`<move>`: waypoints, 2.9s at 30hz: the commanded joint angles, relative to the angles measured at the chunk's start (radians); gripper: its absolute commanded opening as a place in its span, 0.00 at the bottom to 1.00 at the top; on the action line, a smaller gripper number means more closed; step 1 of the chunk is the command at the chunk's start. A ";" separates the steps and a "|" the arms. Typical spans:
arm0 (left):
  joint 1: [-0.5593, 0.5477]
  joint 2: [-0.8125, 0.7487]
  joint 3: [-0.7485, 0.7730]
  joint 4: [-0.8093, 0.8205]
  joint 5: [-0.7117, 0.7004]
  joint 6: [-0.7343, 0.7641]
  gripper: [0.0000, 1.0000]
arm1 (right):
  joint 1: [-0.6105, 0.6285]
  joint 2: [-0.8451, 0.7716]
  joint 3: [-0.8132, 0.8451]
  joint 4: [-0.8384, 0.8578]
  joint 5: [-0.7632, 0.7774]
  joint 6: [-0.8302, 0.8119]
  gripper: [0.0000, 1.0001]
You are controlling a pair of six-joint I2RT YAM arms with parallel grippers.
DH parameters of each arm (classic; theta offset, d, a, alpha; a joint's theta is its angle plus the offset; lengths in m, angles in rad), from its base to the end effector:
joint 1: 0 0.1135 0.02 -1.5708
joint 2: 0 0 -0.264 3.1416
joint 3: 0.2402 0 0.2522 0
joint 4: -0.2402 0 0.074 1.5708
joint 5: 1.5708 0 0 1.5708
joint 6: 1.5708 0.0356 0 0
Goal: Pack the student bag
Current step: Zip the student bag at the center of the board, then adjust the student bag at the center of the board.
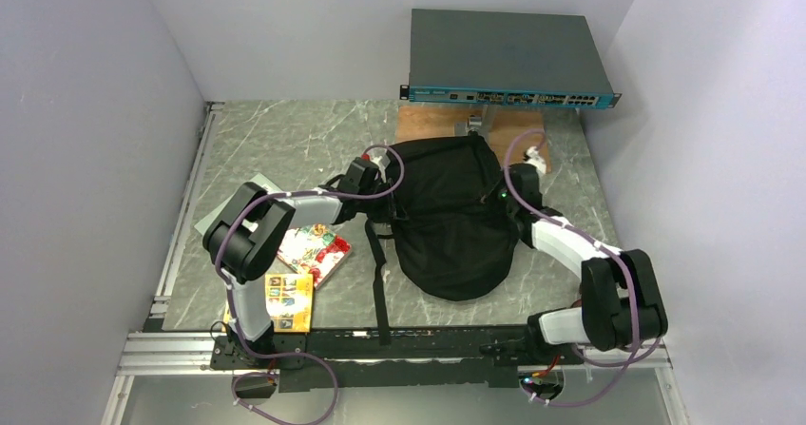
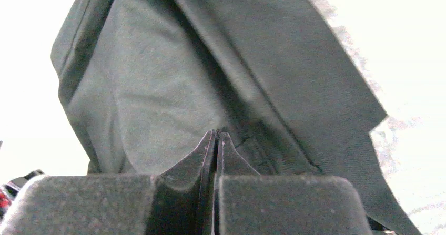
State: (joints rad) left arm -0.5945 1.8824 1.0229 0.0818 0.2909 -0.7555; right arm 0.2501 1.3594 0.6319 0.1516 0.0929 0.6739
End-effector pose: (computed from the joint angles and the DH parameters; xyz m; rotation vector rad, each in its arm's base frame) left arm 0.3118 -0.2232 0.1425 -0.0488 2.5354 -0.9518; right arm 0.2714 0.0659 0.1939 0.5113 2.1153 0.4360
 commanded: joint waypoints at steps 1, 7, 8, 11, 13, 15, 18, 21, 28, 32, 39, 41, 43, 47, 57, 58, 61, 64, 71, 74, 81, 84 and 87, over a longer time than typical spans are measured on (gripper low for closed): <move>0.028 0.099 -0.081 -0.133 -0.156 0.033 0.25 | -0.140 -0.061 -0.044 0.032 -0.016 0.218 0.00; 0.029 0.055 -0.096 -0.097 -0.131 0.063 0.28 | -0.218 -0.030 -0.051 0.000 -0.079 0.233 0.00; 0.028 0.034 -0.103 -0.090 -0.117 0.074 0.31 | -0.218 -0.039 -0.045 -0.016 -0.080 0.195 0.00; 0.028 -0.043 -0.127 -0.028 -0.054 0.118 0.45 | -0.197 -0.103 -0.013 -0.102 -0.064 0.010 0.22; 0.028 -0.108 -0.136 -0.016 -0.011 0.145 0.58 | -0.132 -0.184 0.011 -0.205 0.045 -0.106 0.41; 0.028 -0.177 -0.145 -0.018 0.023 0.166 0.66 | -0.051 -0.272 0.025 -0.283 0.106 -0.179 0.55; 0.028 -0.274 -0.157 -0.023 0.050 0.181 0.74 | 0.087 -0.387 0.038 -0.379 0.128 -0.177 0.61; 0.029 -0.336 -0.189 0.002 0.110 0.155 0.77 | 0.154 -0.469 0.003 -0.451 0.021 -0.090 0.61; -0.021 -0.435 -0.427 0.289 0.273 -0.052 0.84 | 0.309 -0.527 -0.121 -0.615 -0.221 0.021 0.58; -0.094 -0.419 -0.457 0.275 0.241 -0.070 0.85 | 0.467 -0.536 -0.179 -0.618 -0.220 0.091 0.56; -0.116 -0.302 -0.449 0.322 0.259 -0.090 0.73 | 0.615 -0.448 -0.293 -0.192 -0.279 0.155 0.56; -0.110 -0.273 -0.428 0.308 0.255 -0.079 0.63 | 0.627 -0.375 -0.265 -0.096 -0.288 0.119 0.58; -0.098 -0.262 -0.401 0.266 0.251 -0.058 0.52 | 0.627 -0.288 -0.228 -0.031 -0.305 0.090 0.59; -0.042 -0.299 -0.349 0.142 0.230 0.016 0.30 | 0.634 -0.195 -0.149 -0.004 -0.375 -0.002 0.60; 0.032 -0.515 -0.205 -0.258 0.154 0.248 0.07 | 0.672 -0.266 0.027 -0.390 -0.082 -0.433 0.64; 0.032 -0.525 -0.200 -0.265 0.166 0.254 0.07 | 0.680 -0.267 0.035 -0.393 -0.052 -0.449 0.65; 0.039 -0.559 -0.200 -0.268 0.162 0.245 0.08 | 0.704 -0.265 0.037 -0.384 -0.039 -0.461 0.66; 0.060 -0.566 -0.198 -0.261 0.182 0.231 0.09 | 0.753 -0.282 0.000 -0.301 -0.143 -0.399 0.65; 0.098 -0.528 -0.204 -0.167 0.265 0.164 0.08 | 0.930 -0.155 -0.138 0.005 -0.178 -0.231 0.33; 0.105 -0.528 -0.214 -0.128 0.290 0.126 0.08 | 0.949 -0.017 -0.128 0.022 -0.082 -0.234 0.18; 0.105 -0.570 -0.251 -0.117 0.307 0.106 0.28 | 1.002 0.032 -0.052 -0.060 0.034 -0.288 0.26; 0.105 -0.576 -0.285 -0.090 0.327 0.093 0.21 | 1.002 -0.028 -0.066 -0.056 0.022 -0.298 0.46; 0.105 -0.588 -0.300 -0.073 0.335 0.075 0.05 | 1.002 -0.124 -0.030 -0.140 0.024 -0.294 0.57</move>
State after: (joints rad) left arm -0.4904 1.3457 0.7364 -0.0963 0.5671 -0.6514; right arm 1.2541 1.3464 0.5541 0.1043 0.0765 0.3943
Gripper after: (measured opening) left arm 0.100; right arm 0.521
